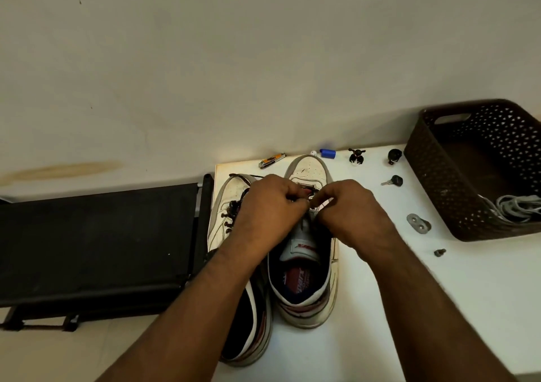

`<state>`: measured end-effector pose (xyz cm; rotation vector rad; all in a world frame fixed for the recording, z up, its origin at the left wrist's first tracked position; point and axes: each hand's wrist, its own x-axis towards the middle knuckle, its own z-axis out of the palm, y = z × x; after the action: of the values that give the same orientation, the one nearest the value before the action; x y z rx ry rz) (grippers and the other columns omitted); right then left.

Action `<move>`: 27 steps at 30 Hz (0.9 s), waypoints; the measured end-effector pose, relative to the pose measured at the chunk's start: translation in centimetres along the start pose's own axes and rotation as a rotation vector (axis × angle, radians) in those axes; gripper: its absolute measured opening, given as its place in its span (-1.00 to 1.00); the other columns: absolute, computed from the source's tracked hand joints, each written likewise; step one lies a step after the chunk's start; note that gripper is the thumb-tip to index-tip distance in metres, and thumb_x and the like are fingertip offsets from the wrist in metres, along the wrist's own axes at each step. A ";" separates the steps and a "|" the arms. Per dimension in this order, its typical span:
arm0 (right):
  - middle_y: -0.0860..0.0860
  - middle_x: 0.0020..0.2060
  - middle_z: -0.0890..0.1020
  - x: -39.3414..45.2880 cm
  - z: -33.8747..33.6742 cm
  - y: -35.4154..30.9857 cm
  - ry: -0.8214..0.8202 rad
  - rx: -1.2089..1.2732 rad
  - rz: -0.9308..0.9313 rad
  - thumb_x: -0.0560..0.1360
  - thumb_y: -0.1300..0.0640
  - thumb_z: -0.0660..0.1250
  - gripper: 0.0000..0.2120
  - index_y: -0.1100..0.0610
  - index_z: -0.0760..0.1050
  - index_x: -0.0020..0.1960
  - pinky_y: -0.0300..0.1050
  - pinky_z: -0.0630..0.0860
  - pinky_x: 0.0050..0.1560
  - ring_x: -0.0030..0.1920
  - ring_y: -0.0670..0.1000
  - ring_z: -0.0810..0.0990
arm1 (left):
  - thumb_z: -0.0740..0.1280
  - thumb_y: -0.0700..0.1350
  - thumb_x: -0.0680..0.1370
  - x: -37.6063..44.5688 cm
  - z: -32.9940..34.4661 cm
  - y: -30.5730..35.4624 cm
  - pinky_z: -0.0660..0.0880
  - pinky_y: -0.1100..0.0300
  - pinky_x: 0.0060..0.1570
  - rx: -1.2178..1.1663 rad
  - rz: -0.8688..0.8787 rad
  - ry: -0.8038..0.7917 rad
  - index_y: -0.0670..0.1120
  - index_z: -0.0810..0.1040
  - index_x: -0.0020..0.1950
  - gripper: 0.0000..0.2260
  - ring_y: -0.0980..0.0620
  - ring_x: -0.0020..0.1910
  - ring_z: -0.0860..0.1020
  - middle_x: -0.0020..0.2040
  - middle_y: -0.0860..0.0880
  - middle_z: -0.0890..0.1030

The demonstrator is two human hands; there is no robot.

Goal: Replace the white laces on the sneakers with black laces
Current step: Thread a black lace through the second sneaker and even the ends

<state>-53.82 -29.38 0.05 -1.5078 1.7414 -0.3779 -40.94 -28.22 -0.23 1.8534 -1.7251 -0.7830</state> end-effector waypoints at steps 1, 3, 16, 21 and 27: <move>0.09 0.10 0.62 0.2 0.0 0.3 0.021 0.038 0.002 0.39 0.35 0.39 -0.72 0.02 0.61 -0.02 -0.15 0.53 -0.17 0.02 0.07 0.59 | 0.40 -0.13 0.48 -0.1 0.0 -0.1 0.41 0.37 -0.21 0.041 -0.005 -0.019 0.02 0.72 -0.03 -0.86 0.17 -0.19 0.54 -0.13 0.05 0.66; 0.13 0.03 0.65 0.5 -0.2 1.0 0.046 0.154 0.021 0.34 0.39 0.39 -0.70 -0.01 0.58 -0.12 -0.18 0.47 -0.30 -0.04 0.10 0.61 | 0.42 -0.11 0.45 -0.1 0.4 -0.5 0.49 0.25 -0.11 0.092 -0.010 -0.070 0.05 0.72 -0.06 -0.88 0.10 -0.14 0.56 -0.08 0.01 0.62; 0.21 -0.18 0.66 1.1 -1.3 1.7 -0.048 0.499 0.060 0.38 0.44 0.41 -0.76 0.14 0.54 -0.07 -0.05 0.59 -0.22 -0.24 0.11 0.64 | 0.37 -0.05 0.54 -0.7 2.5 0.2 0.37 0.25 -0.10 0.120 -0.122 0.139 -0.04 0.68 -0.03 -0.88 0.08 -0.03 0.49 0.11 -0.02 0.47; 0.20 -0.15 0.66 1.1 -1.3 1.8 -0.054 0.520 0.067 0.40 0.43 0.39 -0.77 0.15 0.54 -0.06 -0.12 0.56 -0.27 -0.20 0.11 0.65 | 0.39 -0.06 0.53 -0.4 2.5 -0.1 0.28 0.30 -0.12 0.110 -0.105 0.081 -0.02 0.69 0.02 -0.87 0.17 -0.10 0.35 0.02 0.04 0.39; 0.18 -0.11 0.66 1.4 -1.2 1.9 -0.080 0.543 0.079 0.44 0.34 0.40 -0.87 0.15 0.60 -0.09 -0.11 0.57 -0.24 -0.16 0.12 0.65 | 0.39 -0.05 0.53 -0.3 2.9 -0.1 0.47 0.19 -0.06 0.134 -0.133 0.120 -0.03 0.69 -0.03 -0.88 0.04 -0.01 0.53 0.13 -0.02 0.47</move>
<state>-56.03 -30.52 -0.94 -1.0455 1.4734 -0.6767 -42.93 -27.83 -2.39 2.0778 -1.6275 -0.6042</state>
